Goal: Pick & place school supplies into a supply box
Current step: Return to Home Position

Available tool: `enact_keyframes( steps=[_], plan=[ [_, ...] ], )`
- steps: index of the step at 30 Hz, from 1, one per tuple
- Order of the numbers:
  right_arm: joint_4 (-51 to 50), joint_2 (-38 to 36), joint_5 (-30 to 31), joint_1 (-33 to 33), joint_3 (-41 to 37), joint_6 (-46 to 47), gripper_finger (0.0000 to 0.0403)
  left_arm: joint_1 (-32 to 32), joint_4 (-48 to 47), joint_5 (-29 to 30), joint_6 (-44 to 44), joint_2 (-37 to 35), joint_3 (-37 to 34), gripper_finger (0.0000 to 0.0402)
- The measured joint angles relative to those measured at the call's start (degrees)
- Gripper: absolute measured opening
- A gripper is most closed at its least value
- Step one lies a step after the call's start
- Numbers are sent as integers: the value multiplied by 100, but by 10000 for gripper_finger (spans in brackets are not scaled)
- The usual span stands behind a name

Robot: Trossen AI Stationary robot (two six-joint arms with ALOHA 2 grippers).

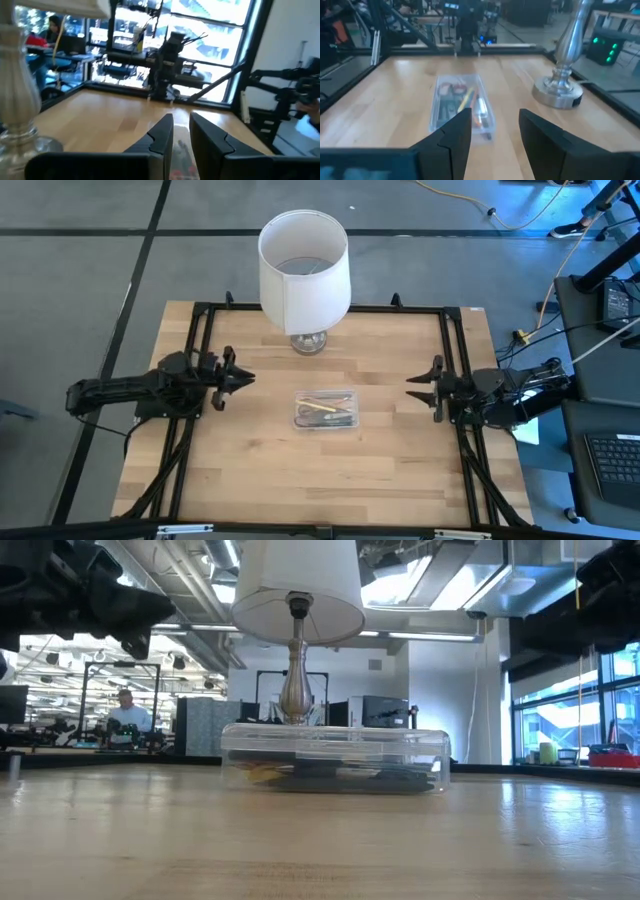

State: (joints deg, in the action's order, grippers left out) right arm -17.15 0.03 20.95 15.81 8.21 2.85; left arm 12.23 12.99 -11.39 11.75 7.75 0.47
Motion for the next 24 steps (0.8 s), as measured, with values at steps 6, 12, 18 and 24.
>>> enact_keyframes(
  steps=[6, 12, 18, 24],
  plan=[
    [581, -2, 122, 0, -72, -531, 168, 0, -128, -187, -24, -379, 0, 61],
    [1395, -2, -162, 1, -550, -842, 168, 0, -222, -157, -100, -588, 0, 57],
    [1528, 0, -225, 0, -588, -1041, 168, 0, -319, -14, -253, -595, 0, 61],
    [1480, 0, 476, -2, -566, -1075, 168, 0, -515, -17, -228, -595, 0, 57]
  ],
)
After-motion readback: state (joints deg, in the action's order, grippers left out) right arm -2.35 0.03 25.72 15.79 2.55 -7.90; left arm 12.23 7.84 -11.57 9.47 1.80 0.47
